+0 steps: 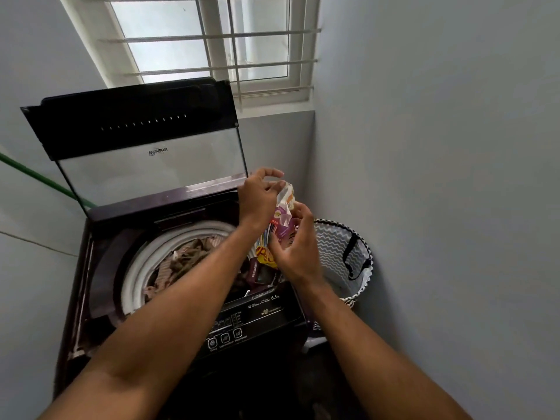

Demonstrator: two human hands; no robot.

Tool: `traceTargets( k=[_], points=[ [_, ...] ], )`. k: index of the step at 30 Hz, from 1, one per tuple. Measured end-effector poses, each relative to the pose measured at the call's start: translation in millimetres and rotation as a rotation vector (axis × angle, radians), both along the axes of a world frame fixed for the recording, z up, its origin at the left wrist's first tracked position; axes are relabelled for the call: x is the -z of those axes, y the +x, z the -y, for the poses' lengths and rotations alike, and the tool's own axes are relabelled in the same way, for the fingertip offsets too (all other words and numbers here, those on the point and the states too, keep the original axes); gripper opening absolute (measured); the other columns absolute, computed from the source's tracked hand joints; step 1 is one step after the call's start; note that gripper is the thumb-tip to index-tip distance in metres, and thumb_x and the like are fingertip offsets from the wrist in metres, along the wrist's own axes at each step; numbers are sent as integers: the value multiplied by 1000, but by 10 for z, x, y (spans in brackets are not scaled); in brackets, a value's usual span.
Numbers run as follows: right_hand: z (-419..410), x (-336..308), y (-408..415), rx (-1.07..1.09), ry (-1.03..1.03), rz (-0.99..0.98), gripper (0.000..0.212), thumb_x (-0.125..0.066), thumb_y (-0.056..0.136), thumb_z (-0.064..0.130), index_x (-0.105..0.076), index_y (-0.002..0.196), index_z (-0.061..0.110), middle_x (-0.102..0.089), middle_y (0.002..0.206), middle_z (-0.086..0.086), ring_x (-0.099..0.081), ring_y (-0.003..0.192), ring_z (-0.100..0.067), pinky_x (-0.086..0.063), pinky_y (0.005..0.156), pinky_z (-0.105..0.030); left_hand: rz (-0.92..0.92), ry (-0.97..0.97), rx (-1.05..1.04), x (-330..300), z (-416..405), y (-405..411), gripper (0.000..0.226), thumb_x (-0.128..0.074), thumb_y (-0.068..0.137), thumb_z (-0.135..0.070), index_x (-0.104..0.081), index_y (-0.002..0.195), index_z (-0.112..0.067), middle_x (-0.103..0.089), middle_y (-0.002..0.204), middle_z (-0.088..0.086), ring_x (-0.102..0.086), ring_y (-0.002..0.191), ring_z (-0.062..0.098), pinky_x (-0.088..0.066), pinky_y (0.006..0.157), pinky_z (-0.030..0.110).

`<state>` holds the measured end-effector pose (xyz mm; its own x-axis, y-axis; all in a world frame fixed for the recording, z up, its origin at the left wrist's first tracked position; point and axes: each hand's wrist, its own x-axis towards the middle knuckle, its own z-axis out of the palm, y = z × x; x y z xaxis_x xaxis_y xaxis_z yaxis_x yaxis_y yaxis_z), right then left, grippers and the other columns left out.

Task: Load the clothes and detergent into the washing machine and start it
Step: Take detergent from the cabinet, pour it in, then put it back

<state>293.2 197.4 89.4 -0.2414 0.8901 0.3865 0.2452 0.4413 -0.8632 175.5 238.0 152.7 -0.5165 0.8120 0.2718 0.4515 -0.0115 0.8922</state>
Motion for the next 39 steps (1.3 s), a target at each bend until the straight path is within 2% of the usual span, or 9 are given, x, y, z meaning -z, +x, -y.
traceTargets(
  k=[4,7,11,19,24,28,33,36,39],
  points=[
    [-200,48,38,194,3,60,28,-69,92,36,-61,102,11,-57,92,2,-54,74,-9,-50,64,-31,-9,-12,68,-64,4,-86,23,-73,89,-19,-66,111,-17,-71,91,-9,-64,64,-12,-47,53,7],
    [-311,29,114,221,-51,63,29,-73,88,36,-61,82,10,-59,76,0,-50,61,-10,-34,53,-12,-45,-49,117,-55,31,-176,30,-69,91,-27,-62,119,-18,-69,102,-6,-67,77,-2,-53,59,12],
    [-452,22,133,262,-178,-21,38,-78,80,42,-57,73,11,-61,67,-1,-50,55,-11,-34,46,-15,-150,-180,218,120,181,-266,55,-78,80,-34,-57,125,-11,-60,111,-5,-59,89,0,-50,65,9],
    [-639,-218,200,296,-112,-61,54,-86,71,39,-37,58,20,-37,51,10,-29,44,-5,-27,42,-18,-111,-214,95,114,268,-591,36,-87,64,-44,-77,78,-13,-74,72,0,-72,67,23,-58,61,39],
    [-692,-186,254,279,-103,-25,55,-85,73,42,-36,60,21,-37,56,8,-32,47,-7,-27,45,-20,-143,-265,187,199,273,-642,59,-80,58,-63,-73,83,-10,-74,80,6,-69,72,24,-57,66,46],
    [-792,-3,362,288,-172,-1,55,-80,74,51,-48,68,8,-50,64,0,-39,55,-13,-28,50,-29,-60,-357,283,371,318,-581,27,-86,71,-34,-72,93,-29,-75,90,-5,-70,87,13,-58,81,38],
    [-808,97,462,73,-274,80,53,-84,69,50,-55,100,17,-62,87,11,-59,73,1,-42,61,-6,22,-294,164,435,258,-435,12,-80,81,-27,-79,93,-23,-71,76,-17,-67,74,2,-52,73,23],
    [-838,436,534,-113,-410,113,75,-91,58,52,-55,118,24,-73,107,4,-71,95,-15,-59,84,-39,28,-301,72,497,199,-391,18,-79,82,-29,-78,96,-18,-73,81,-8,-70,79,10,-55,73,27],
    [-861,694,566,-194,-444,177,70,-96,56,33,-56,114,32,-71,113,6,-65,108,-22,-54,91,-42,27,-300,37,542,176,-385,18,-77,84,-28,-77,99,-18,-76,91,-2,-69,82,11,-54,75,29]
  ],
)
